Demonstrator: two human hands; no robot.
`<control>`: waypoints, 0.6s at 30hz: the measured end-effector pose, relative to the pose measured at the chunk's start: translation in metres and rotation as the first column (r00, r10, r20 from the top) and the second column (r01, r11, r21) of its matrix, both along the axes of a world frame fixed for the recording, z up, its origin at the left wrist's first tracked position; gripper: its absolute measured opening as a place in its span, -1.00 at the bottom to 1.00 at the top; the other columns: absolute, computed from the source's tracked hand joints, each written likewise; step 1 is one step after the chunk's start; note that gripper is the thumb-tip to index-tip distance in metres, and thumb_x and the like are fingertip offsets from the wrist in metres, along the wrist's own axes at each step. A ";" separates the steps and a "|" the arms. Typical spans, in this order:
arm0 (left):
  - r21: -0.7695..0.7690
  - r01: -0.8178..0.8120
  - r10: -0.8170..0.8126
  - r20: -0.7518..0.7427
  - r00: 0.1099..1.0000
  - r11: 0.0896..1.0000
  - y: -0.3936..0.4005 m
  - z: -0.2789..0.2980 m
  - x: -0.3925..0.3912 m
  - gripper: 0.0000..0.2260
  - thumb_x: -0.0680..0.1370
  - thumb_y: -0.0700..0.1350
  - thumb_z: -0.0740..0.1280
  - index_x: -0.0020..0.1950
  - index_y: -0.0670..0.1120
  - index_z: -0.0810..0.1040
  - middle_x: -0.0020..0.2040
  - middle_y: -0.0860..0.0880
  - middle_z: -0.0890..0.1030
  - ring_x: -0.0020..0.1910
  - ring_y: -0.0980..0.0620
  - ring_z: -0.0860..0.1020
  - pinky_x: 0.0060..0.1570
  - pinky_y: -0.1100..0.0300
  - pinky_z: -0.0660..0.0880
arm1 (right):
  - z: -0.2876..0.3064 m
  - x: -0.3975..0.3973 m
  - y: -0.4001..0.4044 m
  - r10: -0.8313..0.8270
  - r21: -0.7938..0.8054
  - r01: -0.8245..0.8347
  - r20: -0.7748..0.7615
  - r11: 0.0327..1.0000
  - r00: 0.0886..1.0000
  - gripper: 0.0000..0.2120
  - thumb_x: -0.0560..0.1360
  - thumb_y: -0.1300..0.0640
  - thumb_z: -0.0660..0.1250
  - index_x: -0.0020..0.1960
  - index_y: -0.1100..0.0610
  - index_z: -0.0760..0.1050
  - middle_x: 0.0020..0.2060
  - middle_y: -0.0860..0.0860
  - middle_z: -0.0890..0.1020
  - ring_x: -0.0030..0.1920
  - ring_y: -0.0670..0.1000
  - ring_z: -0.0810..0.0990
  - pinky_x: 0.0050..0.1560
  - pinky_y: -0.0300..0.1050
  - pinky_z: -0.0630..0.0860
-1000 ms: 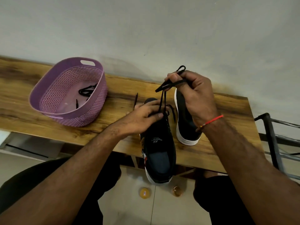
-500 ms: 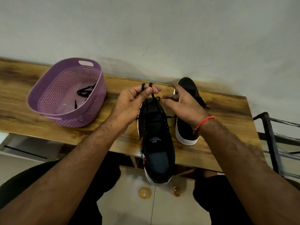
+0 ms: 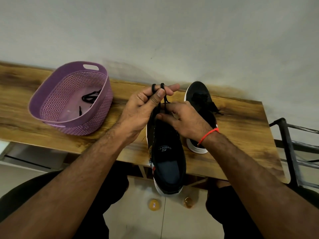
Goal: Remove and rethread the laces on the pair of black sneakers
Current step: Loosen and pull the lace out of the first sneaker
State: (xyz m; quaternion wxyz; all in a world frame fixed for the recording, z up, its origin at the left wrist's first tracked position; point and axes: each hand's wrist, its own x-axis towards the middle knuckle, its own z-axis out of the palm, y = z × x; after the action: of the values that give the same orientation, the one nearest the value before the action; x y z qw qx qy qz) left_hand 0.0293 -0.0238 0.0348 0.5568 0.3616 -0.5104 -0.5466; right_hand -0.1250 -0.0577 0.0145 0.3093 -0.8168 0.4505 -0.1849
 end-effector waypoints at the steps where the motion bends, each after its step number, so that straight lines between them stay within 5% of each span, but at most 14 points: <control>1: -0.008 0.009 -0.009 0.022 1.000 1.000 0.000 0.000 -0.001 -0.83 0.67 -0.19 0.20 0.03 -0.09 0.59 0.24 -0.08 0.66 0.36 0.02 0.54 0.17 0.28 0.50 | -0.001 0.000 0.000 0.015 -0.009 -0.015 -0.008 1.000 1.000 -0.62 0.40 -0.54 0.08 0.08 -0.47 0.49 -0.03 -0.21 0.58 0.09 0.13 0.54 0.12 0.24 0.51; 5: -0.038 0.020 -0.016 0.090 0.996 0.999 0.000 -0.003 -0.002 -0.81 0.69 -0.25 0.17 0.05 -0.12 0.58 0.26 -0.08 0.65 0.36 0.04 0.54 0.20 0.32 0.47 | -0.003 0.002 -0.002 0.013 -0.038 -0.014 -0.028 0.999 1.000 -0.48 0.32 -0.57 0.08 0.07 -0.30 0.47 -0.12 -0.22 0.46 0.07 0.18 0.50 0.08 0.27 0.50; 11: -0.060 -0.128 0.137 0.173 0.975 0.990 -0.007 -0.005 0.010 -0.83 0.70 -0.20 0.20 0.09 -0.08 0.59 0.38 0.00 0.57 0.42 0.12 0.46 0.29 0.37 0.40 | 0.004 -0.001 -0.006 -0.067 -0.044 0.069 0.048 0.997 0.997 -0.88 0.36 -0.44 0.14 -0.32 -0.53 0.39 -0.16 -0.19 0.41 0.00 0.14 0.47 0.05 0.32 0.50; 18: -0.157 -0.221 0.265 0.375 0.888 0.963 -0.014 -0.016 0.016 -0.86 0.66 -0.07 0.30 0.10 0.06 0.65 0.57 0.05 0.29 0.56 0.26 0.16 0.44 0.32 0.24 | -0.002 -0.008 -0.010 -0.113 -0.004 0.113 0.077 0.994 0.991 -0.88 0.55 -0.13 0.34 -0.07 -0.14 0.63 -0.24 -0.20 0.53 -0.10 -0.05 0.49 0.10 0.34 0.45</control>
State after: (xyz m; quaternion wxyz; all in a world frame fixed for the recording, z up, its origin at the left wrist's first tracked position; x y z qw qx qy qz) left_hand 0.0456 -0.0382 0.0183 0.5263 0.4934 -0.5915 -0.3601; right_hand -0.1328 -0.0677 0.0125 0.3121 -0.7835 0.4831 -0.2352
